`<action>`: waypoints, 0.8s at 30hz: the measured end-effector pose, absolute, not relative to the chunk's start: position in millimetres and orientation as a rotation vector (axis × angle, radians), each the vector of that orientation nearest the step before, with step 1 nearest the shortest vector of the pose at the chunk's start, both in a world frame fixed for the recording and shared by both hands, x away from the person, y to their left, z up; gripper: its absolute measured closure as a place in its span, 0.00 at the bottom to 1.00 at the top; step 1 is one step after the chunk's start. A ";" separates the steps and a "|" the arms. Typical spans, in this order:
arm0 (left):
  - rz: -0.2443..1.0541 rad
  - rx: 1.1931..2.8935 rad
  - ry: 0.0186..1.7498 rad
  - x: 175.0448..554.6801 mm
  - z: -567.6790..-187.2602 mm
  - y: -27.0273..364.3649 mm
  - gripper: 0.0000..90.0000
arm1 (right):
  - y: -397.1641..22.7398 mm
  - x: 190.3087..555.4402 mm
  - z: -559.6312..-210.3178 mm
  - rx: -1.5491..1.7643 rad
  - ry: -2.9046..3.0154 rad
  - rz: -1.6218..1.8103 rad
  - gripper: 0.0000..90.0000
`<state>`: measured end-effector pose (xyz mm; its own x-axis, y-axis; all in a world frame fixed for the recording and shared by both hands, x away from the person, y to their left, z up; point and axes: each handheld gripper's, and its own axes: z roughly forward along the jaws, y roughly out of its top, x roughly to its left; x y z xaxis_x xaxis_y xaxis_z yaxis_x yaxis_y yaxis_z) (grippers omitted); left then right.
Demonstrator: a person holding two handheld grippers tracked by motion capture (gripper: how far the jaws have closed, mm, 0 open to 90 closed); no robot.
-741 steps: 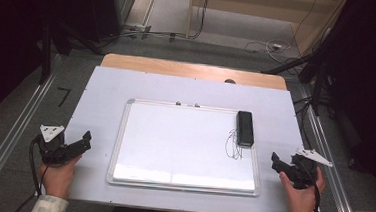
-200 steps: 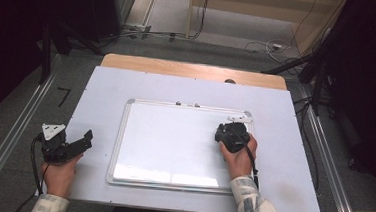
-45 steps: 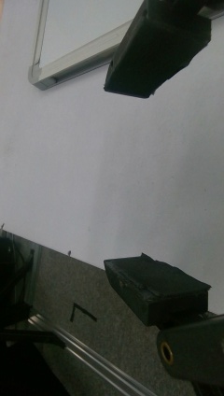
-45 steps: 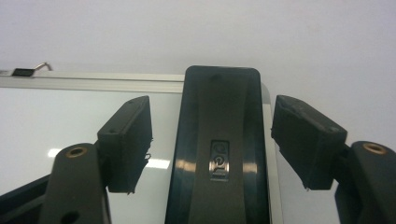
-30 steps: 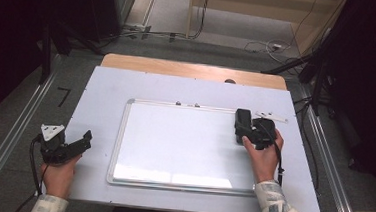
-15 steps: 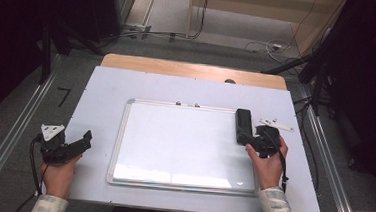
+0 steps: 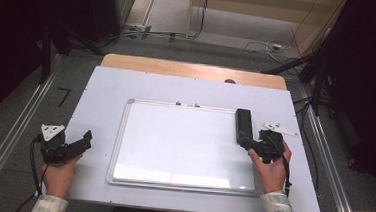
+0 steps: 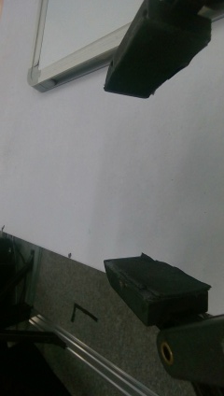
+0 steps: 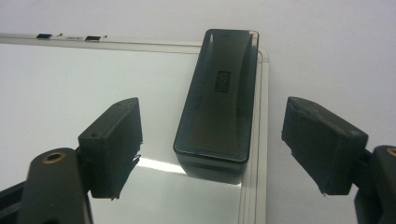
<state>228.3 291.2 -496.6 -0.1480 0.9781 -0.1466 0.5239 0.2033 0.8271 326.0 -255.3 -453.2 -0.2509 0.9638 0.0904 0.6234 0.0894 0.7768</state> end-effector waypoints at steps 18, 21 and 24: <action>0.820 1.409 1.772 228.1 -496.3 291.5 0.15 | -266.2 313.1 -448.0 1.552 1.910 1.023 0.20; 0.820 1.407 1.771 228.0 -496.2 291.4 0.15 | -268.6 311.5 -448.4 1.551 1.913 1.022 0.20; 0.820 1.404 1.771 228.0 -496.0 291.4 0.15 | -270.6 309.8 -449.1 1.561 1.909 1.023 0.20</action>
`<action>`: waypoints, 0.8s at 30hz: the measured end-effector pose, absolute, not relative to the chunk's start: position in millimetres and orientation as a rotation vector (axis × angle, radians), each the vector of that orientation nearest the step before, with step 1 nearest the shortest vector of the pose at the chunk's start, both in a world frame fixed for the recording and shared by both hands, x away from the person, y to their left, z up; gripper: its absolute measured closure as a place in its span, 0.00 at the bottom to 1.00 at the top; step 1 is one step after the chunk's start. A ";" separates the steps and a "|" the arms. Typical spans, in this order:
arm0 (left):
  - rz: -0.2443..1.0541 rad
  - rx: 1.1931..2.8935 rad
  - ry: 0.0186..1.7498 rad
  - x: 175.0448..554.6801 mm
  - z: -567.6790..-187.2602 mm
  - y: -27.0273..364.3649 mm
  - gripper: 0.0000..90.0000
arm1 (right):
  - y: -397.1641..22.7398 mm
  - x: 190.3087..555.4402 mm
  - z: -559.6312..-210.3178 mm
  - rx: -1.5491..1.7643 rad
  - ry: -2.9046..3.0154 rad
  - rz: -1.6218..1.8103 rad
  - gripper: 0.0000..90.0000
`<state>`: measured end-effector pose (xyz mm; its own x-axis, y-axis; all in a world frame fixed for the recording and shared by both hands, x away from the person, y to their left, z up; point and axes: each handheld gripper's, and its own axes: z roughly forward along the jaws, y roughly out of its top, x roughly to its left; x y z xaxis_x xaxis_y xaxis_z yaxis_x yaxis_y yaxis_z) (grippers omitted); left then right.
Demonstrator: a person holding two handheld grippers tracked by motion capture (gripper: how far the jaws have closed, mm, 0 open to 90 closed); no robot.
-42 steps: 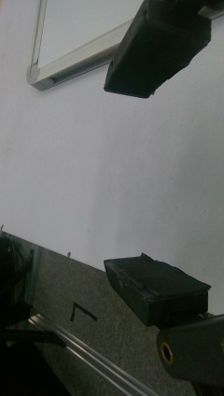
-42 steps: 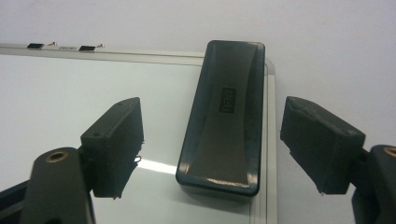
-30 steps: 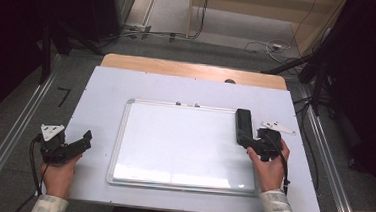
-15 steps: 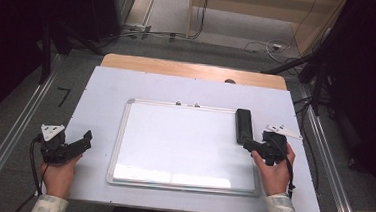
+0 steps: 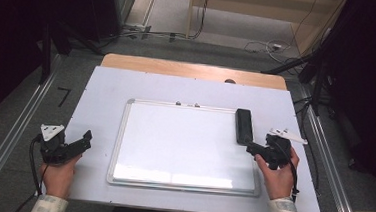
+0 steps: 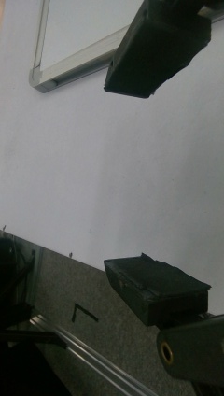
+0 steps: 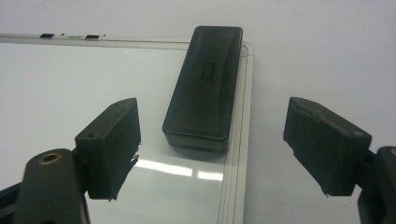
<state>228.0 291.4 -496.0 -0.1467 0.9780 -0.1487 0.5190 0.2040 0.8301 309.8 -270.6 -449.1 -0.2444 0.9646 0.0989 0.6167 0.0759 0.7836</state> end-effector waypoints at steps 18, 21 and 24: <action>0.818 1.401 1.769 227.8 -495.8 291.5 0.15 | -282.9 298.8 -448.9 1.566 1.909 1.030 0.19; 0.818 1.401 1.769 227.9 -495.8 291.3 0.15 | -286.5 296.7 -448.2 1.567 1.903 1.029 0.19; 0.819 1.401 1.768 227.8 -495.7 291.2 0.15 | -289.7 295.0 -448.6 1.575 1.897 1.028 0.19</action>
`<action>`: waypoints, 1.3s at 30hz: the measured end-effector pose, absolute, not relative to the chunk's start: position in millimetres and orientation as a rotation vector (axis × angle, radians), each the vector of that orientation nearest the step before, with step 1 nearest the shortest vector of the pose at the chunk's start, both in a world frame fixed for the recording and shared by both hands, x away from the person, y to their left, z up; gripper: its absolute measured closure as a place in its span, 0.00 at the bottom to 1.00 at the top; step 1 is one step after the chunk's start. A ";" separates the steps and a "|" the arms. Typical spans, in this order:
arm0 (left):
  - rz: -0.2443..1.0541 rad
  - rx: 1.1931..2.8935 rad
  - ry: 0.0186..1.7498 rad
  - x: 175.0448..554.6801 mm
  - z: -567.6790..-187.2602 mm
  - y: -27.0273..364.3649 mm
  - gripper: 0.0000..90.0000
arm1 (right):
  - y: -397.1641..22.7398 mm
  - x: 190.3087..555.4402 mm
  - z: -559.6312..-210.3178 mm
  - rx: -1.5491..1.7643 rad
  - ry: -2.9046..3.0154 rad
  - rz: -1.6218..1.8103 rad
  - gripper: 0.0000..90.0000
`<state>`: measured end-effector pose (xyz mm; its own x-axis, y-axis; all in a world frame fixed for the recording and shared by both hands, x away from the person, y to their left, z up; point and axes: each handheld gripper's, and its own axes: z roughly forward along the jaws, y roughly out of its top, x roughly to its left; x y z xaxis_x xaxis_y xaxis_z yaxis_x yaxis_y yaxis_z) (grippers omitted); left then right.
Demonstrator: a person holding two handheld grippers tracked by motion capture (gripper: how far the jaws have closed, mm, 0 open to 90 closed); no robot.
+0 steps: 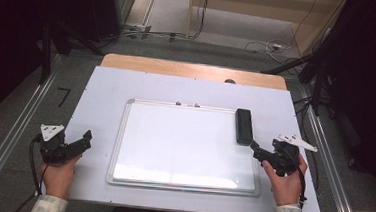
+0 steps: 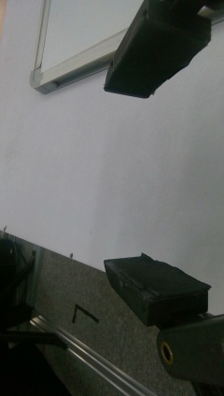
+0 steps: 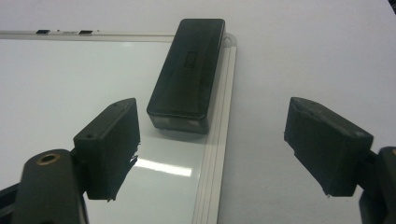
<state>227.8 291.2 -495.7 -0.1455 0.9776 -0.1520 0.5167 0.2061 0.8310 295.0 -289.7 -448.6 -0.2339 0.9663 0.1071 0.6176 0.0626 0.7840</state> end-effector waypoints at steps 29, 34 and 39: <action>0.817 1.409 1.767 227.8 -495.8 290.7 0.15 | -314.8 282.5 -451.2 1.604 1.872 1.002 0.19; 0.818 1.409 1.762 228.1 -495.9 290.1 0.15 | -318.0 280.9 -451.7 1.611 1.868 1.002 0.19; 0.818 1.411 1.764 228.1 -496.0 290.3 0.15 | -322.8 278.9 -452.5 1.619 1.860 0.998 0.19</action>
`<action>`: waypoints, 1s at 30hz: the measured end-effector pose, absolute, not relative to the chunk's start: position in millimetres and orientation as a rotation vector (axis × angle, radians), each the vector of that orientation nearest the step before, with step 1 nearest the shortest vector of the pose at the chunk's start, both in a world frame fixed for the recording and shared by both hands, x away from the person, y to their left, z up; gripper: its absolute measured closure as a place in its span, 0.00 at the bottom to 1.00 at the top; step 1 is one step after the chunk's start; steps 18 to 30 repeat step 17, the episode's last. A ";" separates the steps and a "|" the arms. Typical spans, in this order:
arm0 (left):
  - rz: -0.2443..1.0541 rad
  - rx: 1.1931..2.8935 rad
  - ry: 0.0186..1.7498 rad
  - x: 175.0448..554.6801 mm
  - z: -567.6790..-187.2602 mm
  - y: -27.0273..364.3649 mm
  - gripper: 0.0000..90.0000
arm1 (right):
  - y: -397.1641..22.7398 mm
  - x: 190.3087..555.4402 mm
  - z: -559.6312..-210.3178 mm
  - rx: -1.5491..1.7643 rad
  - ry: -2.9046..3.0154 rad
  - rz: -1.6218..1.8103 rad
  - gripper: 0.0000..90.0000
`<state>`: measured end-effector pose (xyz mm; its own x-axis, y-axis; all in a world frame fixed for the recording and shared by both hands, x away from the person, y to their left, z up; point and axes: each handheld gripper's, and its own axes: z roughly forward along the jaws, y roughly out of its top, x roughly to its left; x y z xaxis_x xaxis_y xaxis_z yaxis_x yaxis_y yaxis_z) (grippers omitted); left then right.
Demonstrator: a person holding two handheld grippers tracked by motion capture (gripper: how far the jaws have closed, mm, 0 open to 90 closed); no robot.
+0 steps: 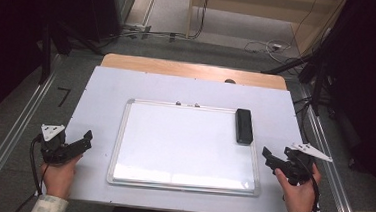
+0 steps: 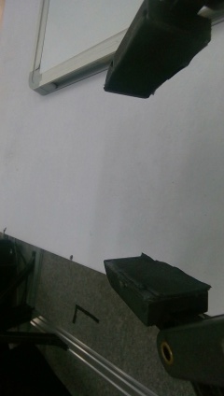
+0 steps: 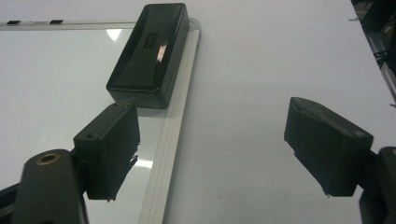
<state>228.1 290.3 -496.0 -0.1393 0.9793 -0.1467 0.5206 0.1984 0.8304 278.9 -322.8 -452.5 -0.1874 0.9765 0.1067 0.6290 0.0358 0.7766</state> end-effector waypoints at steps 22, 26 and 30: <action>0.819 1.412 1.765 228.2 -495.6 289.4 0.15 | -361.1 279.4 -469.8 1.690 1.781 0.902 0.19; 0.819 1.412 1.765 228.2 -495.6 289.4 0.15 | -361.1 279.4 -469.8 1.690 1.781 0.902 0.19; 0.819 1.412 1.765 228.2 -495.6 289.4 0.15 | -361.1 279.4 -469.8 1.690 1.781 0.902 0.19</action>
